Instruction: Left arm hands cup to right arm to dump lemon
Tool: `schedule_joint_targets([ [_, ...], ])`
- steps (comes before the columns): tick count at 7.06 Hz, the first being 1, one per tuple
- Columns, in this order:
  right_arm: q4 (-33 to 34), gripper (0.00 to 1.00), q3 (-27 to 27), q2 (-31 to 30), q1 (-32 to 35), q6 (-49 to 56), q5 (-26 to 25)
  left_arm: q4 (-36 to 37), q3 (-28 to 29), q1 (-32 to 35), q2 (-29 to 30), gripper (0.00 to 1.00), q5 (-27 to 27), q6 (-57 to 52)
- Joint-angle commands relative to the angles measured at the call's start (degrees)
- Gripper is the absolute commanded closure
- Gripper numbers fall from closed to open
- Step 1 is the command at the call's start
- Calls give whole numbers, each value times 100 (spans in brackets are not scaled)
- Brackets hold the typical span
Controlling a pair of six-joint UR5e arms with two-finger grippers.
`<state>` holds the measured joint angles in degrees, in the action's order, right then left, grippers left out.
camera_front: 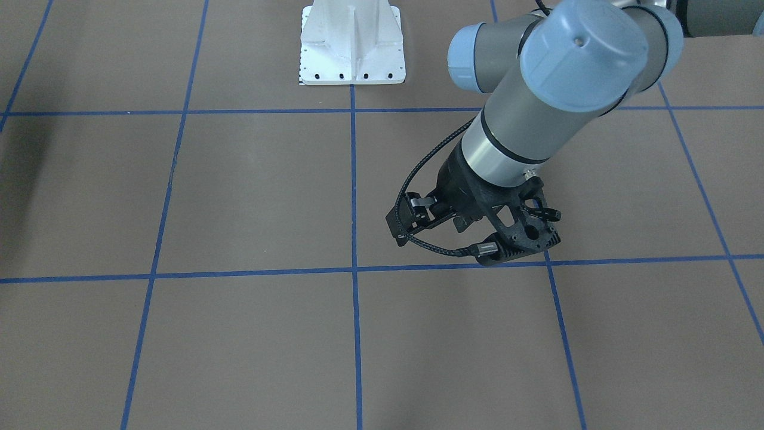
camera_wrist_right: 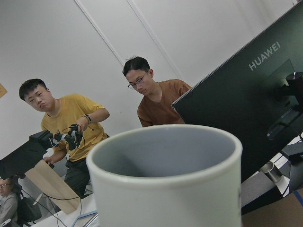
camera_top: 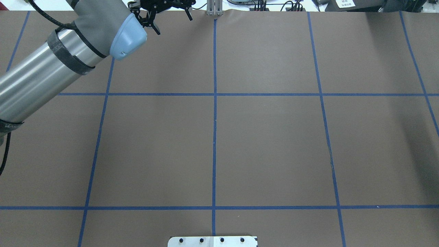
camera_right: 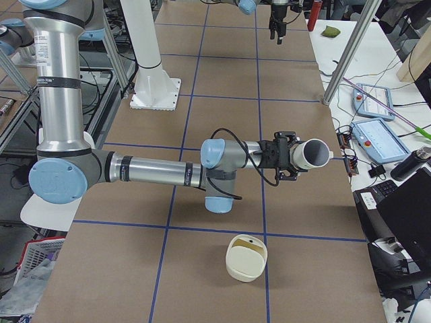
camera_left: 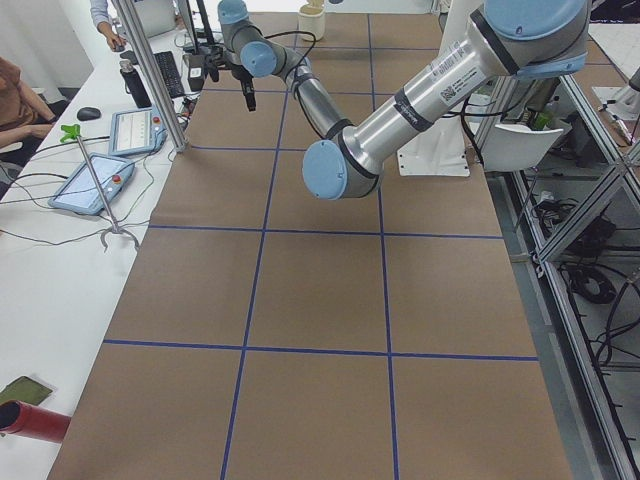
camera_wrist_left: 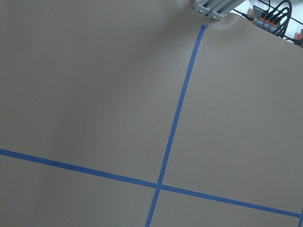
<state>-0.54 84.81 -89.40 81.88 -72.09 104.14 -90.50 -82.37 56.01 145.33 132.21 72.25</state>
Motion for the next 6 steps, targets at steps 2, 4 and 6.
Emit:
schedule_joint_targets([
  [2, 467, 100, -8, 72, -767, 957, -60, -3, -164, 156, -188, 0, 7, 0],
  [4, 608, 100, 9, 54, -1329, 1013, -51, 23, -209, 226, -198, 0, 7, 0],
  [6, 625, 100, 9, 150, -2110, 1065, -269, 50, -297, 279, -198, 0, 7, 9],
])
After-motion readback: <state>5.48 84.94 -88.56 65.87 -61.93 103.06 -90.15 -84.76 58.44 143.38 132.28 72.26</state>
